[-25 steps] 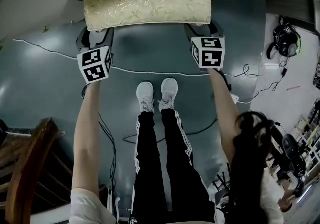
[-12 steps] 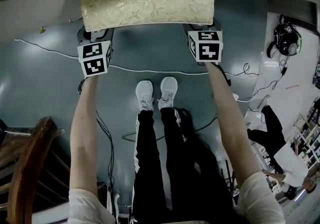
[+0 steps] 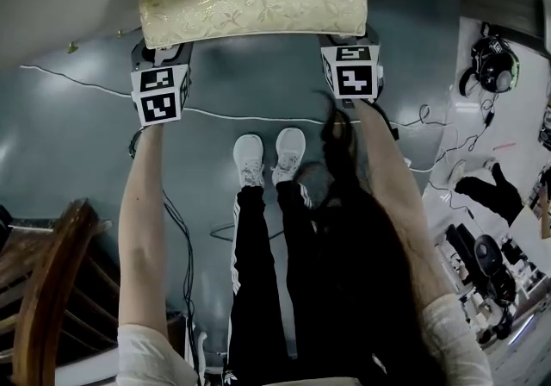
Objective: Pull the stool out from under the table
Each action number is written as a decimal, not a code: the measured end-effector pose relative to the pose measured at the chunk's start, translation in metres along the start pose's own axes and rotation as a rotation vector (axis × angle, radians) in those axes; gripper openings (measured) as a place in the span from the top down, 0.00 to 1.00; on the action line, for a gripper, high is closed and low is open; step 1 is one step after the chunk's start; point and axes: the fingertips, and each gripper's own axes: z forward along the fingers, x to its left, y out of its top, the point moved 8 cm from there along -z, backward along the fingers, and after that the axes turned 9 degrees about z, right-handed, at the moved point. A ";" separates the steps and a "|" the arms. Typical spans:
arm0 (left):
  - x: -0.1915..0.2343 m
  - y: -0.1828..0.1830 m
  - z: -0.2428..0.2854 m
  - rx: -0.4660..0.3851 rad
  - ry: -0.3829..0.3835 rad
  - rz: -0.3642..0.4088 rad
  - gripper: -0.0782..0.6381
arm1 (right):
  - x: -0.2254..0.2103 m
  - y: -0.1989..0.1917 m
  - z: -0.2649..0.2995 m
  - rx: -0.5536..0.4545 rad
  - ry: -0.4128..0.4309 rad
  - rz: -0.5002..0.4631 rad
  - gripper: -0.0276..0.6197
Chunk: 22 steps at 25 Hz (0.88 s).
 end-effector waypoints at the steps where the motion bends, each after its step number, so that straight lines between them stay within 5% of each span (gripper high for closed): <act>1: 0.000 0.000 0.000 0.002 -0.001 0.001 0.50 | 0.000 0.000 0.000 0.001 -0.001 -0.003 0.54; 22: -0.001 0.002 0.000 0.076 -0.002 0.020 0.52 | -0.004 -0.002 -0.001 -0.008 0.020 -0.074 0.55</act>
